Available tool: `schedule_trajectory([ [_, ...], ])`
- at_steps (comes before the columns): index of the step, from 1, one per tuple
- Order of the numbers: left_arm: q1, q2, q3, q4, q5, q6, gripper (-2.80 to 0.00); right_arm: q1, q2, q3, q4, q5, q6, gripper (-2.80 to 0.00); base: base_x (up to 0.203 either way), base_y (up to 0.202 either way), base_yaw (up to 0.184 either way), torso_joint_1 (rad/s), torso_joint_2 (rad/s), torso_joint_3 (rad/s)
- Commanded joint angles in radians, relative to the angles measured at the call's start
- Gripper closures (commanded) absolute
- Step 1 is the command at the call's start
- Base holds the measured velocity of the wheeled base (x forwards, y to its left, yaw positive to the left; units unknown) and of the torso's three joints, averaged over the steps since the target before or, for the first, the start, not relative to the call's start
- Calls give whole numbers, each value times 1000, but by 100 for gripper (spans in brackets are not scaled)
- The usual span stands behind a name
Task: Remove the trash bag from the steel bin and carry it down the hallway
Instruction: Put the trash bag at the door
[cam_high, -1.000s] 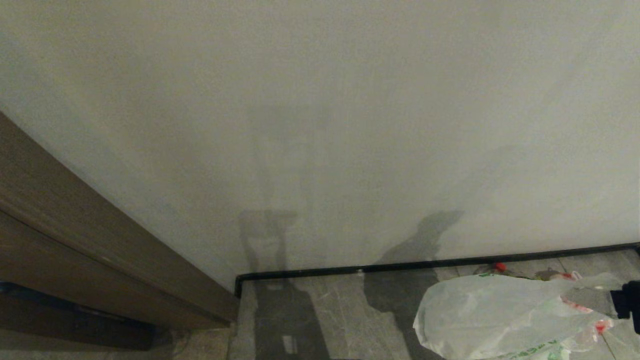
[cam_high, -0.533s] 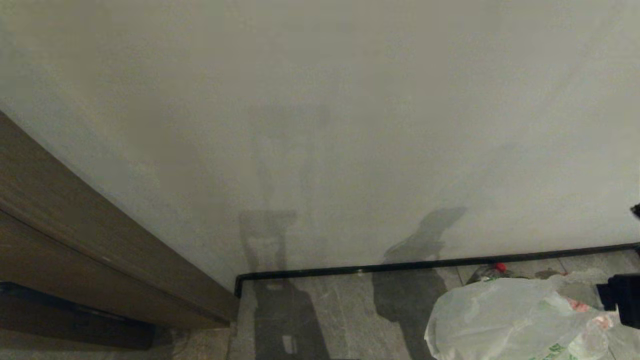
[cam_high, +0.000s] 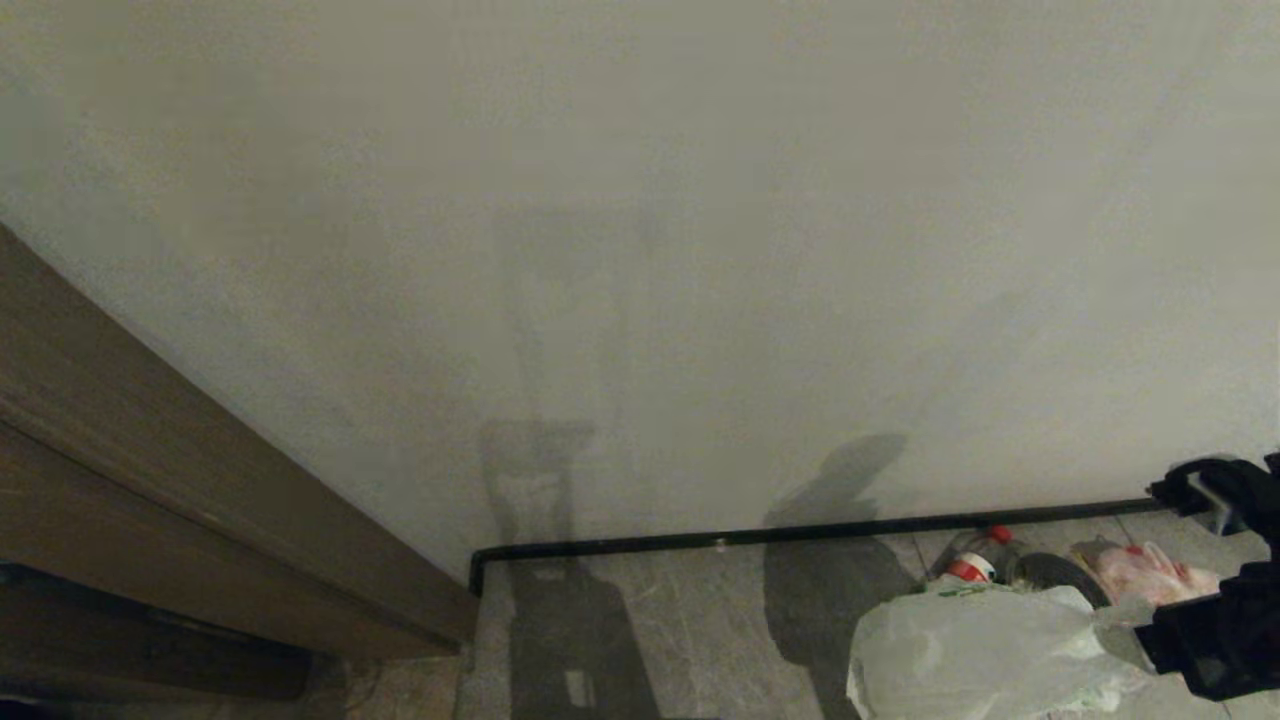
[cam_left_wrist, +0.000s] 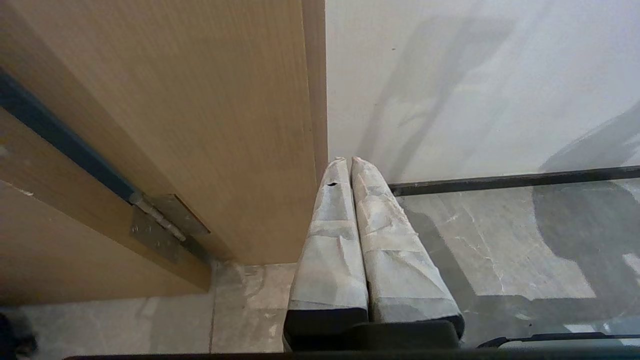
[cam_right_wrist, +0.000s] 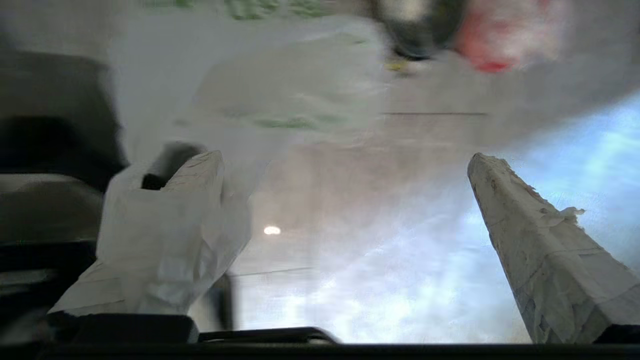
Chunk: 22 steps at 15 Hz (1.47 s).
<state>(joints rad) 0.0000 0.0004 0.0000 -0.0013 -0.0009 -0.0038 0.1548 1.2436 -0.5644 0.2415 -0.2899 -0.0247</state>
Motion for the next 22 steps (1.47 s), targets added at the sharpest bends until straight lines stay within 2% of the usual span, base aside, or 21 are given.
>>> schedule_trajectory([
  [1, 0, 0, 0, 0, -1, -1, 0, 4, -28, -52, 52, 41, 40, -280, 0, 0, 0, 0, 0, 0],
  [5, 0, 0, 0, 0, 1, -1, 0, -6, -122, 4, 101, 78, 73, -280, 0, 0, 0, 0, 0, 0],
  [6, 0, 0, 0, 0, 1, -1, 0, -16, -134, 15, 96, 109, 66, -280, 0, 0, 0, 0, 0, 0],
  [11, 0, 0, 0, 0, 1, -1, 0, -31, -110, 17, 87, 130, 64, -280, 0, 0, 0, 0, 0, 0],
  [13, 0, 0, 0, 0, 1, 1, 0, -31, -92, 8, 40, 143, 73, -280, 0, 0, 0, 0, 0, 0],
  [15, 0, 0, 0, 0, 1, -1, 0, -30, -84, 35, 25, 192, 74, -280, 0, 0, 0, 0, 0, 0],
  [16, 0, 0, 0, 0, 1, -1, 0, -29, -65, 14, 21, 215, 66, -280, 0, 0, 0, 0, 0, 0],
  [19, 0, 0, 0, 0, 0, -1, 0, -25, 24, -168, -23, 222, 76, -280, 0, 0, 0, 0, 0, 0],
  [21, 0, 0, 0, 0, 1, -1, 0, -21, 16, -159, 9, 226, 79, -280, 0, 0, 0, 0, 0, 0],
  [22, 0, 0, 0, 0, 1, 0, 0, -17, 10, -98, 45, 223, 47, -280, 0, 0, 0, 0, 0, 0],
])
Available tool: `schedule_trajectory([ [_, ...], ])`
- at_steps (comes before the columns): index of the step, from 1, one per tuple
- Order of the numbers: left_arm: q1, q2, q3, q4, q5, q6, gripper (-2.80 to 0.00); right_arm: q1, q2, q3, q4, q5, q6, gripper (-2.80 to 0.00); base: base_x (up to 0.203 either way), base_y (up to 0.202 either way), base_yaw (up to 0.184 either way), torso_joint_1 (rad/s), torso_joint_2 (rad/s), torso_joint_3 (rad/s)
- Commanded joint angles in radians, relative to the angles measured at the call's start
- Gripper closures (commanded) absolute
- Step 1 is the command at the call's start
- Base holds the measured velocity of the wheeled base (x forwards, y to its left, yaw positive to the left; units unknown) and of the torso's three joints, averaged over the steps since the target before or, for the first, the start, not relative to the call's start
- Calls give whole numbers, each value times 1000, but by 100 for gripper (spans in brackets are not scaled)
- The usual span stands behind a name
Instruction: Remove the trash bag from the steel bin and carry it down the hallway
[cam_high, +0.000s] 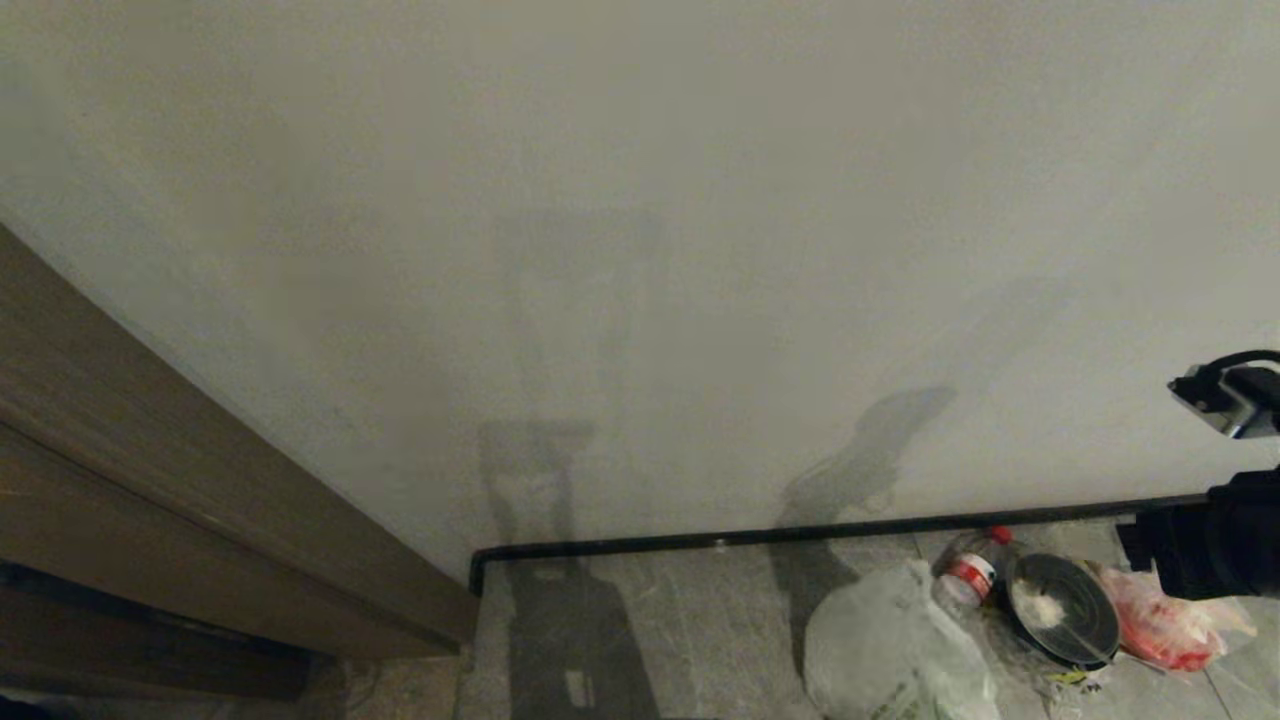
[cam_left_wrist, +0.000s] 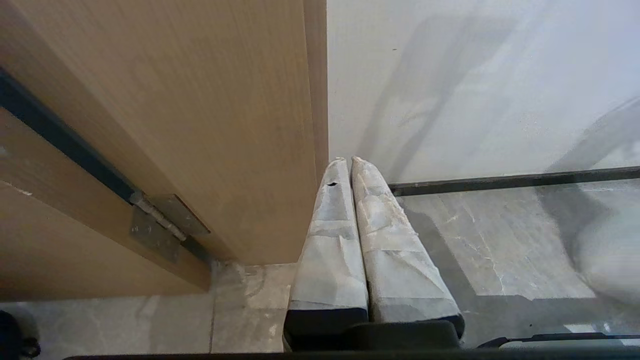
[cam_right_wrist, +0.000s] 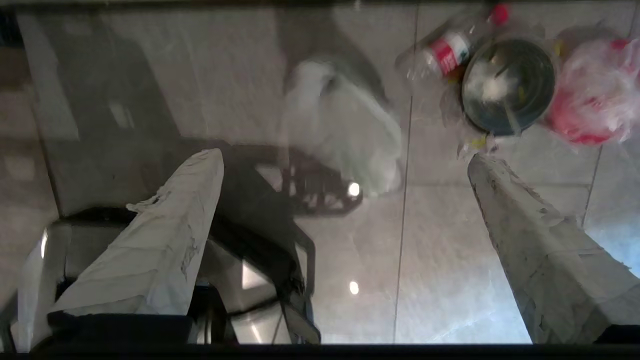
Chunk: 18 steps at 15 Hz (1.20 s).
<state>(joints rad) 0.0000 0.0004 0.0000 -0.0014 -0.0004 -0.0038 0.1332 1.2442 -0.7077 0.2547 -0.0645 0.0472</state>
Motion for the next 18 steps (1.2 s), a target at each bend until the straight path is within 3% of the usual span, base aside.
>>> schedule_trajectory([
  [1, 0, 0, 0, 0, 0, -1, 0, 7, 14, 82, 30, -2, -26, -280, 0, 0, 0, 0, 0, 0],
  [5, 0, 0, 0, 0, -1, 0, 0, 21, -17, -8, 39, 0, 68, -280, 0, 0, 0, 0, 0, 0],
  [7, 0, 0, 0, 0, 0, -1, 0, -18, -123, 81, 44, -1, 93, -280, 0, 0, 0, 0, 0, 0],
  [9, 0, 0, 0, 0, -1, 1, 0, -121, -231, 152, 53, -1, 111, -280, 0, 0, 0, 0, 0, 0],
  [12, 0, 0, 0, 0, 0, 1, 0, -142, -383, 208, 83, 9, 139, -280, 0, 0, 0, 0, 0, 0],
  [13, 0, 0, 0, 0, -1, -1, 0, -146, -429, 209, 101, 21, 141, 0, 0, 0, 0, 0, 0, 0],
  [18, 0, 0, 0, 0, -1, -1, 0, -186, -726, 321, 99, 32, 92, 0, 0, 0, 0, 0, 0, 0],
])
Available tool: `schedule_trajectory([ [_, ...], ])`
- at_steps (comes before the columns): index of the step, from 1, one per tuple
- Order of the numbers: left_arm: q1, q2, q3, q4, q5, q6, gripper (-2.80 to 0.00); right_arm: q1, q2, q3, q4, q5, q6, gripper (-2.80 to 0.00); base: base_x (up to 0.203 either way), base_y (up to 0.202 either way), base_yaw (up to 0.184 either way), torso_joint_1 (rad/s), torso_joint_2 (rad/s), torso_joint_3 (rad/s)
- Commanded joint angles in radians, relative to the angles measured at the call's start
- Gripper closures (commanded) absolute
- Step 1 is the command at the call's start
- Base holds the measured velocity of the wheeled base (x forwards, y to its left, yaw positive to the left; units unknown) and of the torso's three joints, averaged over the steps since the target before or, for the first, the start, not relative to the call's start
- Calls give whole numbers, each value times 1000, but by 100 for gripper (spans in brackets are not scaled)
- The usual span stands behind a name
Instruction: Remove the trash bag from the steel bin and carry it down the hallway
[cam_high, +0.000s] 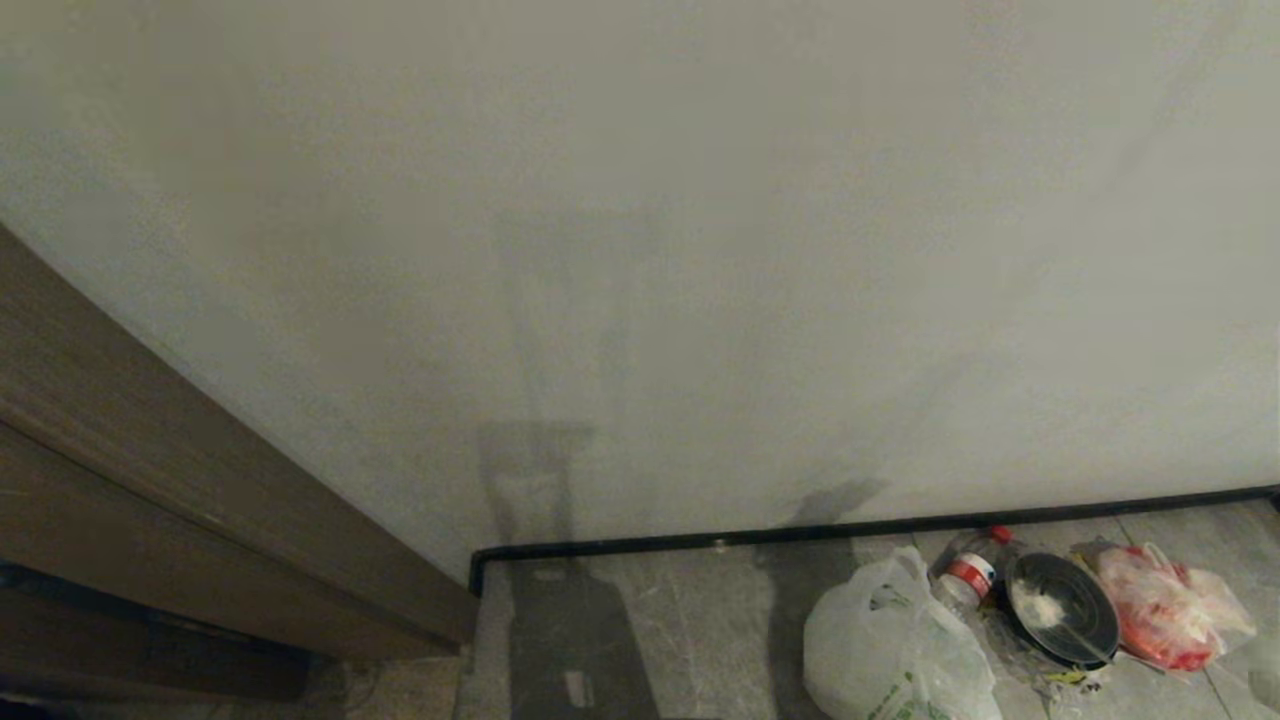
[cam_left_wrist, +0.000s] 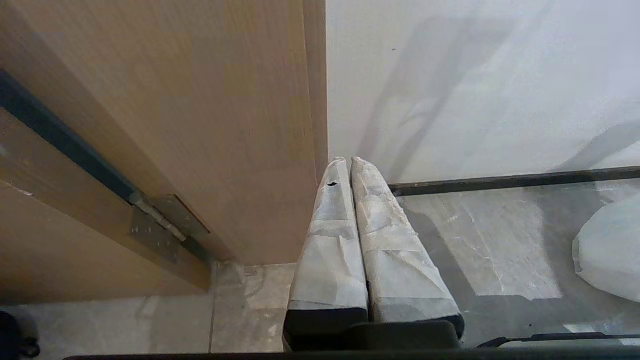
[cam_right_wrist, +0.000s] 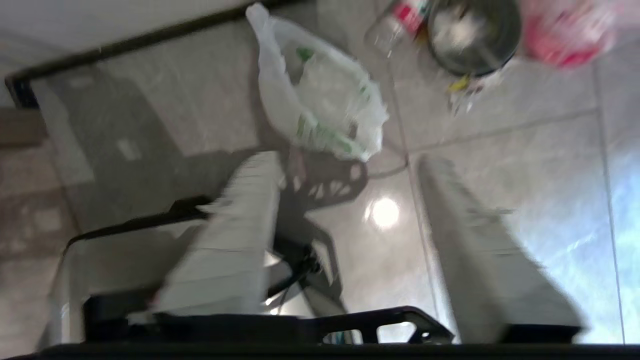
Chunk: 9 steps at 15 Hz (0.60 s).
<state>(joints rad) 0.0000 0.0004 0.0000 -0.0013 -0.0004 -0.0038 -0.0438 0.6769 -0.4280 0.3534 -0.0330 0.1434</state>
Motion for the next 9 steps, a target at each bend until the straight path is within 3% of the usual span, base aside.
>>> schedule_trajectory([
  [1, 0, 0, 0, 0, 0, -1, 0, -13, -240, 67, 2, 2, -8, 0, 0, 0, 0, 0, 0, 0],
  [5, 0, 0, 0, 0, 0, -1, 0, -2, -451, 205, 26, -1, -50, 0, 0, 0, 0, 0, 0, 0],
  [9, 0, 0, 0, 0, -1, -1, 0, 29, -678, 281, -34, 6, -89, 0, 0, 0, 0, 0, 0, 0],
])
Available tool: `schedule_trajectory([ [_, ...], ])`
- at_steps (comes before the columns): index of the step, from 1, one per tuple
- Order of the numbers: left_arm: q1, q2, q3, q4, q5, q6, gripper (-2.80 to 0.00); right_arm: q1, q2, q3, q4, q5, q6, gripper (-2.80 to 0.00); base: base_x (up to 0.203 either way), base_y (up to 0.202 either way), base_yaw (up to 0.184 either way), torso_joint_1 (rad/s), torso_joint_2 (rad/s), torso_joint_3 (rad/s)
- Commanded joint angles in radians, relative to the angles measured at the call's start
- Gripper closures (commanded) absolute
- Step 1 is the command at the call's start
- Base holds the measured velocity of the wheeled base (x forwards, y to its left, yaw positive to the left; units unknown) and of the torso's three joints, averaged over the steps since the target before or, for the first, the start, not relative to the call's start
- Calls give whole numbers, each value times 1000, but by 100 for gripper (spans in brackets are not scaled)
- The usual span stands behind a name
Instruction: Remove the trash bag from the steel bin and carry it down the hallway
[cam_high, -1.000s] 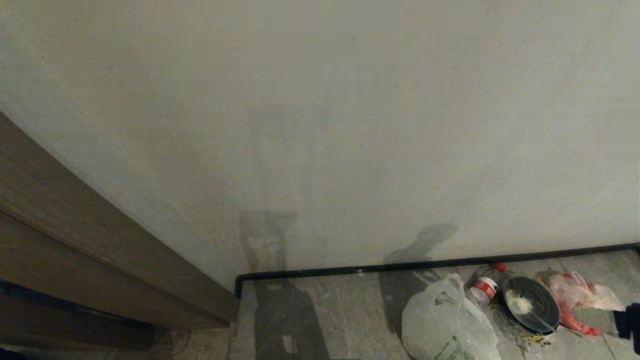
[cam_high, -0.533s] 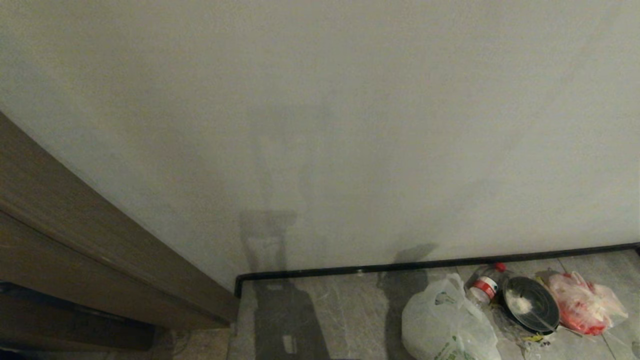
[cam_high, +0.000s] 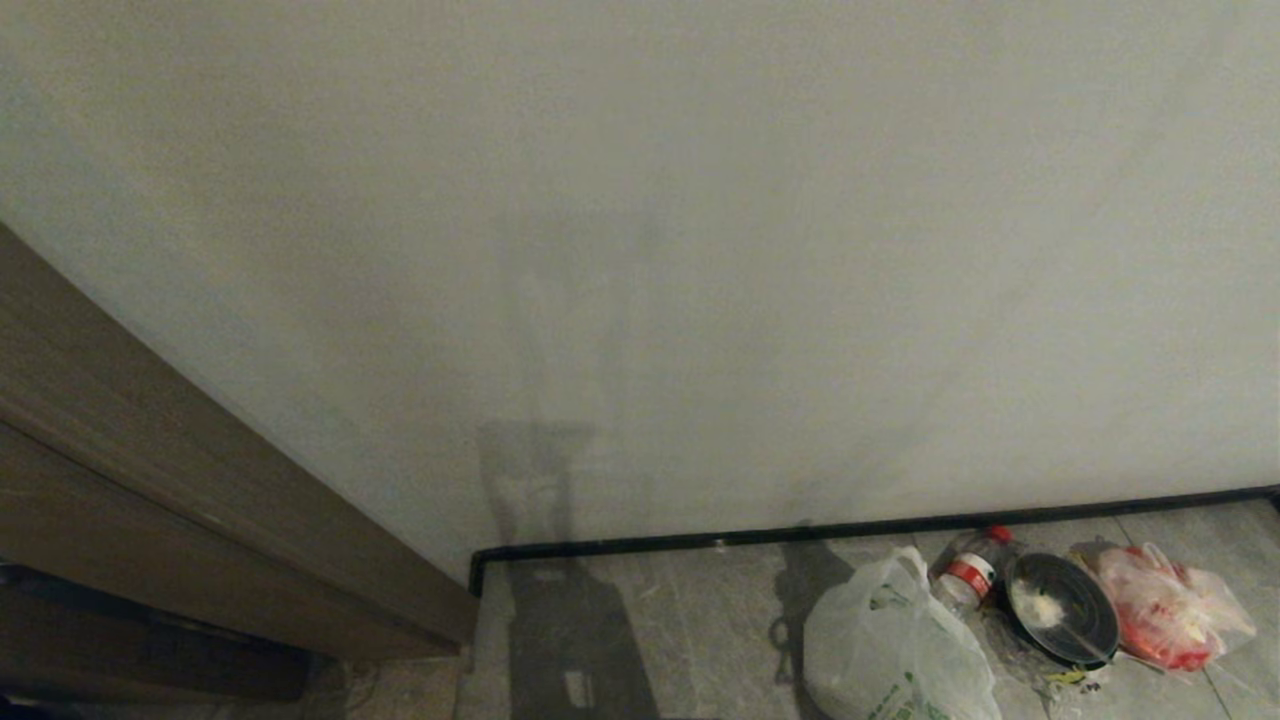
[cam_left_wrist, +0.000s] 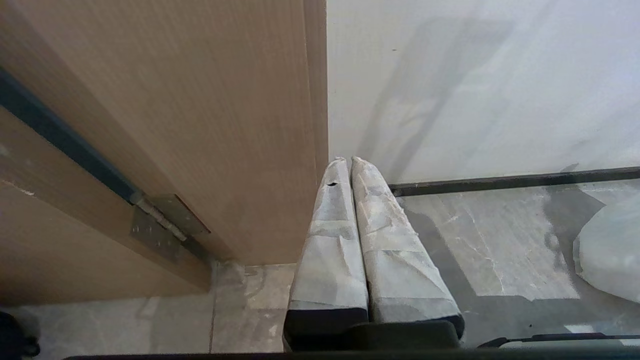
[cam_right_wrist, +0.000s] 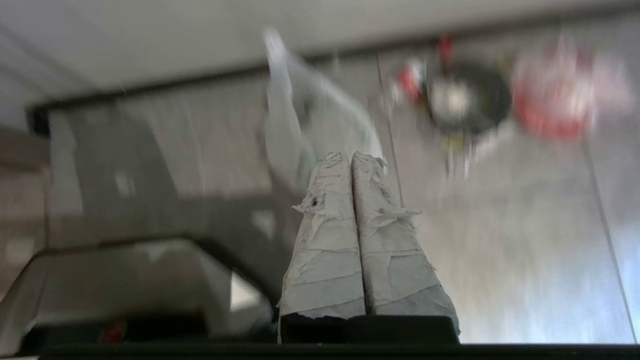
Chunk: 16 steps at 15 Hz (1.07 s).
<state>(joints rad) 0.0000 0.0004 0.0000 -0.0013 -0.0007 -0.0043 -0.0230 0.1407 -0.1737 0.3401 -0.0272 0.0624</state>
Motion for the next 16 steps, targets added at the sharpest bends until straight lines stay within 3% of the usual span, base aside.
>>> schedule_trajectory([
  [1, 0, 0, 0, 0, 1, 1, 0, 13, -153, 48, -56, -2, -15, 0, 0, 0, 0, 0, 0, 0],
  [8, 0, 0, 0, 0, 0, 1, 0, 17, -142, 62, -83, -3, -13, 0, 0, 0, 0, 0, 0, 0],
  [11, 0, 0, 0, 0, 1, 0, 0, 17, -143, 83, -100, 20, -76, 0, 0, 0, 0, 0, 0, 0],
  [13, 0, 0, 0, 0, -1, 0, 0, 17, -143, 120, -215, 11, -30, 0, 0, 0, 0, 0, 0, 0],
  [16, 0, 0, 0, 0, 1, 0, 0, 17, -142, 123, -221, 9, -26, 0, 0, 0, 0, 0, 0, 0],
])
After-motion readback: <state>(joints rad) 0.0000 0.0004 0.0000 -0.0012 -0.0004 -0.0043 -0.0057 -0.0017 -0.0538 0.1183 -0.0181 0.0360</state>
